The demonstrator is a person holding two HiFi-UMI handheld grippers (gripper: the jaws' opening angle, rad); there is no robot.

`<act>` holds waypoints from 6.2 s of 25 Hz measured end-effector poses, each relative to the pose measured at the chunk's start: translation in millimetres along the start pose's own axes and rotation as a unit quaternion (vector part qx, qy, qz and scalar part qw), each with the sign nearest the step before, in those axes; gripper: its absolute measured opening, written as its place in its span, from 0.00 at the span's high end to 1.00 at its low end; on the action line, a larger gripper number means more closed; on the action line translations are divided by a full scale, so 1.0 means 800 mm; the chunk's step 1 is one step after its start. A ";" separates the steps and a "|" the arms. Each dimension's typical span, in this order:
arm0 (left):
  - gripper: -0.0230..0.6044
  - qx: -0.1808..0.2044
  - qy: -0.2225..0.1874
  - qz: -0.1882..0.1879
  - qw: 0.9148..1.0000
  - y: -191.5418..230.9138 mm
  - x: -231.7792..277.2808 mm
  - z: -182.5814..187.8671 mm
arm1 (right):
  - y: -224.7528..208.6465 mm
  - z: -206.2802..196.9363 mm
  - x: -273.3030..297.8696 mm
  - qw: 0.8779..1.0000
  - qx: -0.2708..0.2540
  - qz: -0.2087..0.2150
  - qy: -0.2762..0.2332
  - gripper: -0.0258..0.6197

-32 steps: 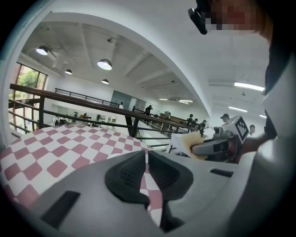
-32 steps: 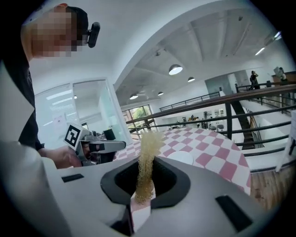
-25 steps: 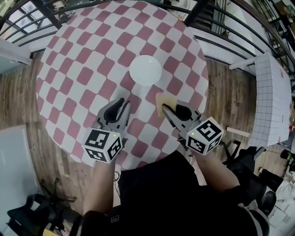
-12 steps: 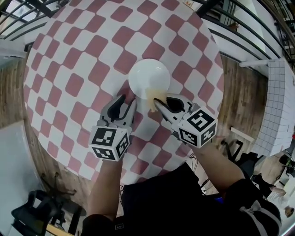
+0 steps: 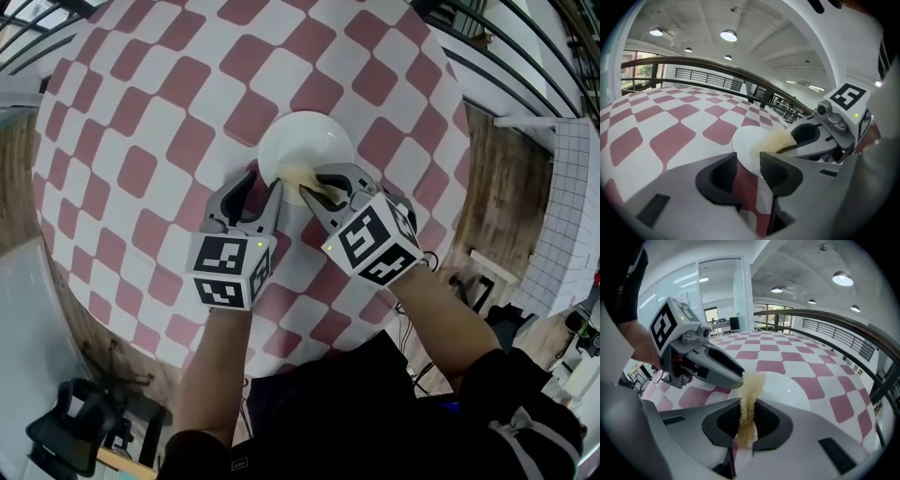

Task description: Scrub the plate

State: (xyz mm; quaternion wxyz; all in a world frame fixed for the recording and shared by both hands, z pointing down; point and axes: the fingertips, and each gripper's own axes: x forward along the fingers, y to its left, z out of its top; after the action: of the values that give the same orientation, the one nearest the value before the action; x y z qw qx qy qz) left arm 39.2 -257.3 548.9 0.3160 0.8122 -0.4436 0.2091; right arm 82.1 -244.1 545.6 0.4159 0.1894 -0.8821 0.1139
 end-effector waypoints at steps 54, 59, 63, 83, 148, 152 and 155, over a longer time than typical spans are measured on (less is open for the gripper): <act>0.79 0.076 -0.008 0.079 0.994 0.008 0.005 -0.005 | -0.067 0.025 0.048 0.978 -0.185 -0.072 0.056 0.89; 0.78 0.075 -0.007 0.081 0.994 0.008 0.006 -0.005 | -0.066 0.013 0.036 0.983 -0.160 -0.077 0.045 0.89; 0.78 0.076 -0.007 0.082 0.994 0.009 0.006 -0.005 | -0.072 0.004 0.029 0.986 -0.143 -0.076 0.043 0.89; 0.79 0.086 -0.012 0.077 0.993 0.006 0.004 -0.005 | 0.002 -0.014 0.015 0.988 -0.144 0.018 0.060 0.89; 0.80 0.120 -0.027 0.088 0.989 0.003 0.005 -0.005 | -0.128 -0.056 -0.031 0.975 -0.120 -0.163 0.094 0.89; 0.80 0.090 -0.033 0.056 0.994 0.005 0.001 -0.002 | -0.166 -0.026 -0.065 0.966 -0.109 -0.219 0.083 0.89; 0.80 0.085 -0.048 0.049 0.994 0.006 -0.022 0.012 | -0.131 0.006 -0.097 0.971 -0.108 -0.211 0.043 0.89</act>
State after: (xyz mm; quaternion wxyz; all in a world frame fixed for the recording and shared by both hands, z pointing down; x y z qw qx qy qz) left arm 26.4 -255.7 532.8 0.2135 0.8227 -0.4777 0.2222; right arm 169.2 -322.1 487.1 0.4856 0.3205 -0.8108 -0.0642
